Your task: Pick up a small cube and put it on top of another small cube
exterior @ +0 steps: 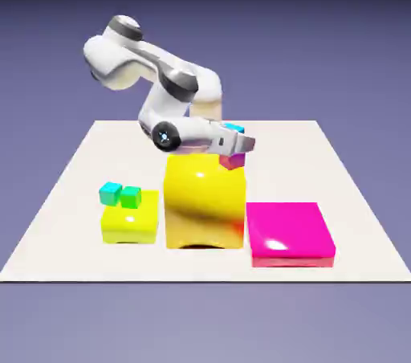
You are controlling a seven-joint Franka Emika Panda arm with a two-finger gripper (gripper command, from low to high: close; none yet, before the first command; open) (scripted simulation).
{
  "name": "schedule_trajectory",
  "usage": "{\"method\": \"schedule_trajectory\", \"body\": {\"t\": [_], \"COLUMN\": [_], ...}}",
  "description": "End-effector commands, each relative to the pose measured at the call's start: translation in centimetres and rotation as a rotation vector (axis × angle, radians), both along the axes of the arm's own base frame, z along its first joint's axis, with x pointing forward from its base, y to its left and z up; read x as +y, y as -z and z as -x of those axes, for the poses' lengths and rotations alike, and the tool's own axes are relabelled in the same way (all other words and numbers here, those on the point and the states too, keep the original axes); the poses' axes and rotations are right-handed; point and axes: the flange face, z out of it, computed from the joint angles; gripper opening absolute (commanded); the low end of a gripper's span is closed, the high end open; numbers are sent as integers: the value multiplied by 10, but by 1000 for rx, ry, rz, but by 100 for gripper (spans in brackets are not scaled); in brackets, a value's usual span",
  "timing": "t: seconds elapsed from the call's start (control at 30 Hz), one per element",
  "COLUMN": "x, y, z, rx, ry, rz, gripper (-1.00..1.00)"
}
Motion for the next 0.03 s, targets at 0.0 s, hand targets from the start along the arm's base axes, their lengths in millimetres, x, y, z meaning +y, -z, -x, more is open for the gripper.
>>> {"method": "schedule_trajectory", "body": {"t": [0.0], "x": [0], "y": [0], "z": [0], "rx": [0], "ry": [0], "rz": [0], "gripper": [100]}}
